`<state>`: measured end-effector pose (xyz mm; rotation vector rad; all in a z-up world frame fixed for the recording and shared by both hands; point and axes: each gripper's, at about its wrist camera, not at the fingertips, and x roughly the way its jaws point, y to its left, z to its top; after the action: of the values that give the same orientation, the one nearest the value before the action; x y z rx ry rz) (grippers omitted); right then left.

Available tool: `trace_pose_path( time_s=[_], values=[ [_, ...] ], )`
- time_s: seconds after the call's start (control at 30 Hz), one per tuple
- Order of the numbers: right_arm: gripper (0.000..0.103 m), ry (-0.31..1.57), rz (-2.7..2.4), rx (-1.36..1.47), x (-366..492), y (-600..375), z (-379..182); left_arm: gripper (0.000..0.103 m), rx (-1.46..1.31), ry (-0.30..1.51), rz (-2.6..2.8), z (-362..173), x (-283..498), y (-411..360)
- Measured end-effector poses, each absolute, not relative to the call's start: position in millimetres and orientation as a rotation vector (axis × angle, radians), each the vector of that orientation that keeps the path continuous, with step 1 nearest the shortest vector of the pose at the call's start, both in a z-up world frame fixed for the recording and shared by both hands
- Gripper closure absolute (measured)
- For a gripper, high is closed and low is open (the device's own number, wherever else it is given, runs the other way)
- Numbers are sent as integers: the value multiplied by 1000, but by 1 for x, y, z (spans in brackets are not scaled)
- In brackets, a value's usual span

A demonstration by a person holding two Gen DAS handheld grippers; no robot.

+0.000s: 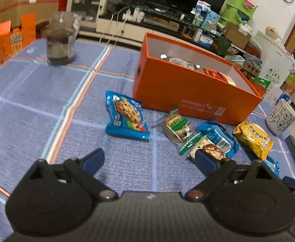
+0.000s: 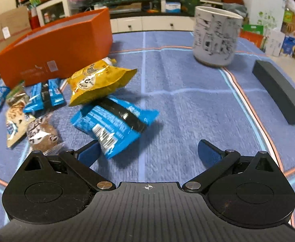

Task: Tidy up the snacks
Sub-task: 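Grasp the red jujube bag with the left gripper while the right gripper grasps the blue wafer bar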

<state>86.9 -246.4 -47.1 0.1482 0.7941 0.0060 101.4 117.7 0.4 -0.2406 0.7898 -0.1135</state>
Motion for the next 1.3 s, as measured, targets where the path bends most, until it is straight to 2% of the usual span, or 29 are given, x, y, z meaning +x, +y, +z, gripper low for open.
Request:
trace_pose_path(
  time_s=[0.1,0.3,0.53,0.57,0.67,0.8,0.97,1.1,1.3],
  values=[
    [7,726,128,216,79,-239,-26,7,-142,771,-113,10,78,118],
    [6,680,166,144,76,-230,-12,7,152,827,-226,-7,27,108],
    [6,734,176,128,83,-229,-24,7,299,919,-240,-42,41,95],
    [6,730,176,123,82,-228,-24,10,284,911,-241,-42,40,97],
    [6,719,189,127,81,-226,-23,31,168,933,-261,-41,48,105],
    [6,708,198,96,83,-221,-22,34,127,937,-209,-42,67,97],
    [6,710,154,62,96,-221,-27,27,93,949,-138,-42,114,87],
    [6,697,104,53,108,-224,-28,13,28,932,-135,-41,119,85],
    [6,738,147,45,137,-216,-41,11,57,876,-150,-33,111,84]
  ],
)
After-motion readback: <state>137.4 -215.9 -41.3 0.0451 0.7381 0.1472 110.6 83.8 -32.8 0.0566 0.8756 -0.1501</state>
